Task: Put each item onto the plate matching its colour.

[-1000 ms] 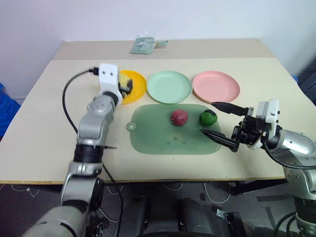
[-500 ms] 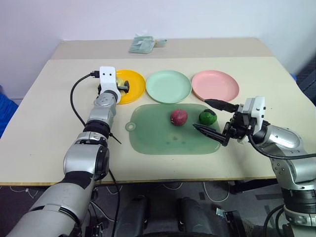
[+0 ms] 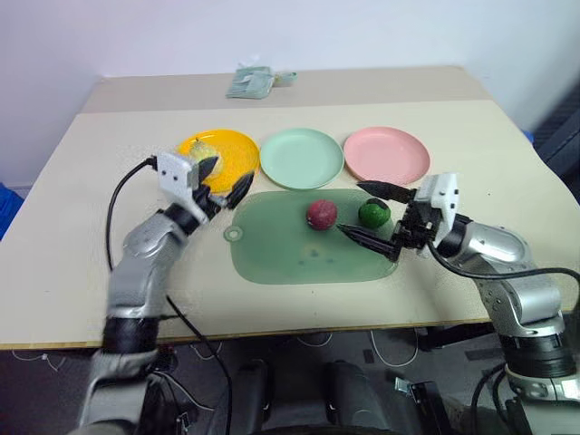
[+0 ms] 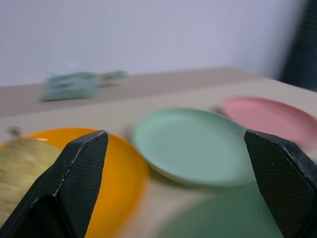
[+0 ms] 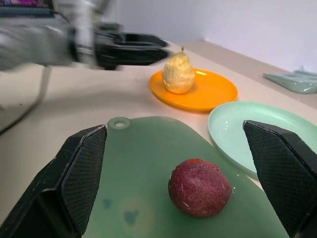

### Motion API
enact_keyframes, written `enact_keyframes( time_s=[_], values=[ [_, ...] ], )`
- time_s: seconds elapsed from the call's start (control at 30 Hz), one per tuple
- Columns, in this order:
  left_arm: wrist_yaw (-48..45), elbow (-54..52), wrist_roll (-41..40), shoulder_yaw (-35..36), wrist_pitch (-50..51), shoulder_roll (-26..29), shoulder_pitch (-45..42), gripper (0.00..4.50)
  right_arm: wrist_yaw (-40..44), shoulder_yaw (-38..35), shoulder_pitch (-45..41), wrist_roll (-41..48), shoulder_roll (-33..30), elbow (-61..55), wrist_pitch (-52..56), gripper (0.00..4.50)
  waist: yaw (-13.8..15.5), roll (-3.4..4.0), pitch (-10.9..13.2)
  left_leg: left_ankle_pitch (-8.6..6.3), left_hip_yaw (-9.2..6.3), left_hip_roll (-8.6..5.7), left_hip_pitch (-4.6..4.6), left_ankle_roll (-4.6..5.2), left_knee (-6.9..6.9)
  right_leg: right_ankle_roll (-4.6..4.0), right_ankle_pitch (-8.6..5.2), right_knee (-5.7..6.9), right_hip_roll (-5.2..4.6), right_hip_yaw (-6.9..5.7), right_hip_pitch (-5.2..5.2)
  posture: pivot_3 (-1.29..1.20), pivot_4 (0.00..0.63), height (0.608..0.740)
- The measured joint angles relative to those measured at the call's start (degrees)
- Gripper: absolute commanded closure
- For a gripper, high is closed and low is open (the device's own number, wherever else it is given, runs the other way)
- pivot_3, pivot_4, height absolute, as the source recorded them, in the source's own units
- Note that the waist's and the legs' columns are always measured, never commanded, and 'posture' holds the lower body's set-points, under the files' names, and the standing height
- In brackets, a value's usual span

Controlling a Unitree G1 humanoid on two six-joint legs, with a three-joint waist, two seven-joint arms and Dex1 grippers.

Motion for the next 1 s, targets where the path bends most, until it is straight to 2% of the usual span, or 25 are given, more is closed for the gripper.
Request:
enact_keyframes(
  time_s=[0.07,0.17,0.37,0.57,1.0],
  values=[
    [-6.04,-6.84,-4.79,0.85,2.90,5.65,6.05,0.05,-0.30,1.95,-2.03,-0.73,0.98,0.79,0.54,0.00,-0.16,0.01,-0.01,-0.01,0.01,0.00,0.01,0.00,0.01,-0.06,-0.02,-0.04,-0.01,0.00,0.00,0.00,0.150,0.740],
    [-13.40,-10.73,-8.53,3.63,4.57,12.53,12.26,0.05,-0.36,4.05,-3.87,-2.28,1.44,3.16,1.30,0.00,-0.05,0.04,0.01,-0.01,0.00,0.00,0.01,0.01,-0.02,-0.22,-0.11,-0.06,-0.03,-0.02,-0.01,0.00,0.150,0.740],
    [-24.52,-14.50,-11.09,9.99,3.77,20.54,22.98,0.05,-0.62,7.56,-7.85,-6.45,2.84,8.62,1.62,0.00,-0.27,0.10,0.04,-0.03,0.05,0.00,0.01,0.03,-0.10,-0.25,-0.13,-0.12,-0.06,-0.01,-0.05,0.00,0.150,0.740],
    [-30.94,-16.44,-11.50,14.72,1.88,22.21,31.73,0.05,-1.72,10.24,-12.23,-11.09,5.73,15.30,1.33,0.00,-0.15,0.18,0.09,-0.02,0.05,0.02,0.01,0.02,-0.19,-0.45,-0.24,-0.11,-0.06,-0.03,-0.10,0.00,0.150,0.740],
    [-27.43,-20.85,-11.47,15.07,1.56,20.11,33.04,0.05,-2.55,15.07,-17.92,-20.30,6.85,22.77,2.34,0.00,-0.26,0.20,0.10,-0.02,0.05,0.01,0.01,0.01,-0.25,-0.44,-0.23,-0.11,-0.04,-0.05,-0.14,0.00,0.150,0.740]
  ],
)
